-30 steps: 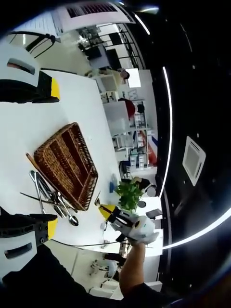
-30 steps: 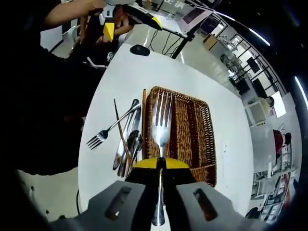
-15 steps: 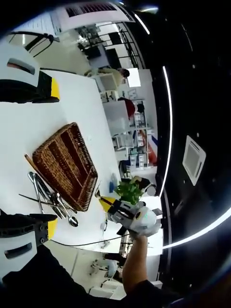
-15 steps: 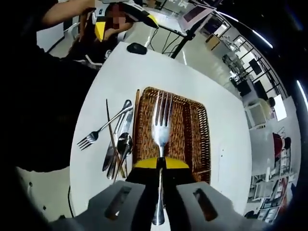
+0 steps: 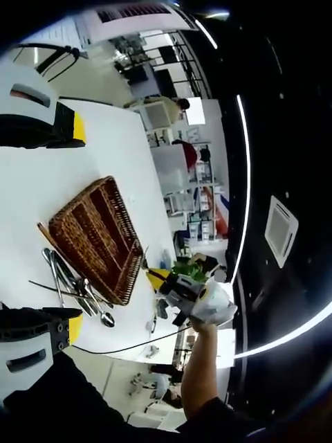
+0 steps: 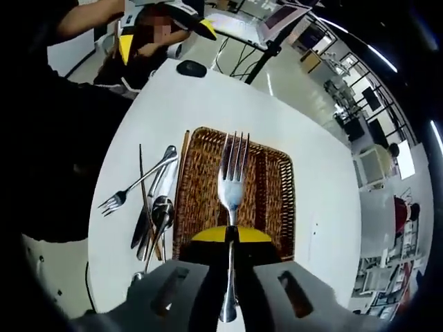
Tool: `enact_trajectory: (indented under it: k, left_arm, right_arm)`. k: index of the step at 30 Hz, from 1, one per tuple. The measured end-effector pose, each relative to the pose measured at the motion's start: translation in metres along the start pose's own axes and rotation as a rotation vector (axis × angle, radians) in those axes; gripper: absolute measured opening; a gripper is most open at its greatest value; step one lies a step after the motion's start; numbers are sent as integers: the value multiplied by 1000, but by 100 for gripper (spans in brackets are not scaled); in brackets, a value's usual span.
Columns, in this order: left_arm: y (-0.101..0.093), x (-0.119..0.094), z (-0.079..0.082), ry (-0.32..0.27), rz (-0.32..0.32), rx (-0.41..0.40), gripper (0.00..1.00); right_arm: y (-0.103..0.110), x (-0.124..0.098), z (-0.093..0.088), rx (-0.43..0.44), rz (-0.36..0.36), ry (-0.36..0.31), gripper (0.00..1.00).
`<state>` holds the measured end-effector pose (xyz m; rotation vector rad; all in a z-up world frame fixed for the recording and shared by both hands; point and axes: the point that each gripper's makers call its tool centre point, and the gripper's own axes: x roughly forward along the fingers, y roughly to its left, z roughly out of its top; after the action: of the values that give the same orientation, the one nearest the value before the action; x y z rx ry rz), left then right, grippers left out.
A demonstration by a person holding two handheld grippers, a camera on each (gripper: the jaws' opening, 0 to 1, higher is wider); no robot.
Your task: Arrange the knives, forks, and spoons in their matching storage slots by inserting each utensil handle-first until every utensil is classified and aligned in the correct compartment
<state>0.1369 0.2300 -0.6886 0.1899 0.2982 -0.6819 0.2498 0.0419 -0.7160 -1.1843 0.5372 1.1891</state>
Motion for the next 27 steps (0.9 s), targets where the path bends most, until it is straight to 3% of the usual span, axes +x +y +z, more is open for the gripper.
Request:
enact_trajectory:
  k: [8,18,27]
  left_arm:
    - [4,0,-5,10,5,-7,100]
    - [7,1,-11,18,6,-17,100]
    - [12,-3,-11,12,15,-22,100]
  right_arm:
    - [-15,17,5,6,30,-4,0]
    - [-38,35,9,-2,36,26,0]
    - [-58,54,13,42,39,71,0]
